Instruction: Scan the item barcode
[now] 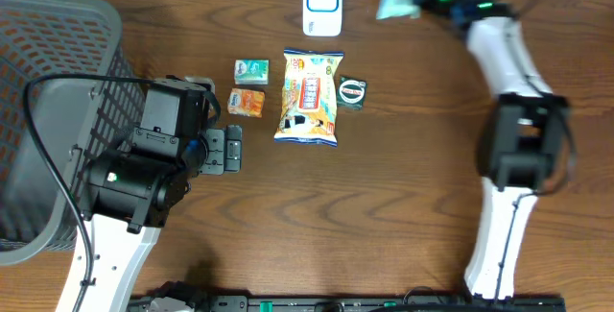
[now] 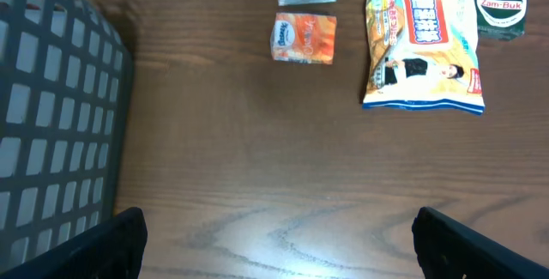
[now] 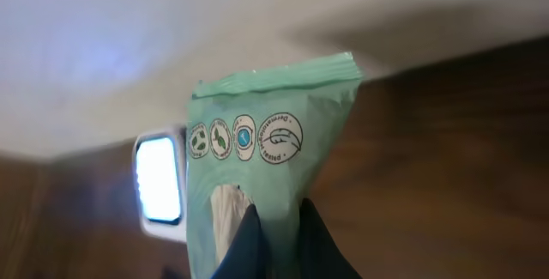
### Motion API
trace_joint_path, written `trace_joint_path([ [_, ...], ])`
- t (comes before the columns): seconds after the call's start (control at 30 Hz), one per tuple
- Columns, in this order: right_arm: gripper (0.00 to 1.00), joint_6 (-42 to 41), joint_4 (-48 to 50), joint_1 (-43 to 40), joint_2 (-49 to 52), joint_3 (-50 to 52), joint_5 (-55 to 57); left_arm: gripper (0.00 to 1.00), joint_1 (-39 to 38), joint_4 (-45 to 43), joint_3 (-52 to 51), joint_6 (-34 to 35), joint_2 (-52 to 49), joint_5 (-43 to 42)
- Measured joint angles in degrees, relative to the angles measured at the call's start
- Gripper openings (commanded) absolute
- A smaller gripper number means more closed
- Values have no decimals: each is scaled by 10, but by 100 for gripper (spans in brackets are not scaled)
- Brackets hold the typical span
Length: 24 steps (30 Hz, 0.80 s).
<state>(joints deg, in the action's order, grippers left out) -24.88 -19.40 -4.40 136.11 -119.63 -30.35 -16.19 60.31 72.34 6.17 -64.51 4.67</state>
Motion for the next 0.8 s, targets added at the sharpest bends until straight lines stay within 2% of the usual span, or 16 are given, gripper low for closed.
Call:
trace_joint_path([
  [0.17,1,11,-104,-119,-60,-11,4,98,0,0,0,0,0,0],
  [0.37,1,52,-212,-247,-68,-15,22,98,0,0,0,0,0,0],
  [0.63,2,218,-289,-361,-68,-13,74,98,0,0,0,0,0,0],
  [0.67,6,238,-292,-372,-68,-13,82,98,0,0,0,0,0,0],
  [0.7,24,254,-294,-381,-68,-13,90,98,0,0,0,0,0,0],
  [0.77,70,284,-296,-398,-68,-13,106,98,0,0,0,0,0,0],
  [0.8,79,295,-298,-405,-68,-13,115,98,0,0,0,0,0,0],
])
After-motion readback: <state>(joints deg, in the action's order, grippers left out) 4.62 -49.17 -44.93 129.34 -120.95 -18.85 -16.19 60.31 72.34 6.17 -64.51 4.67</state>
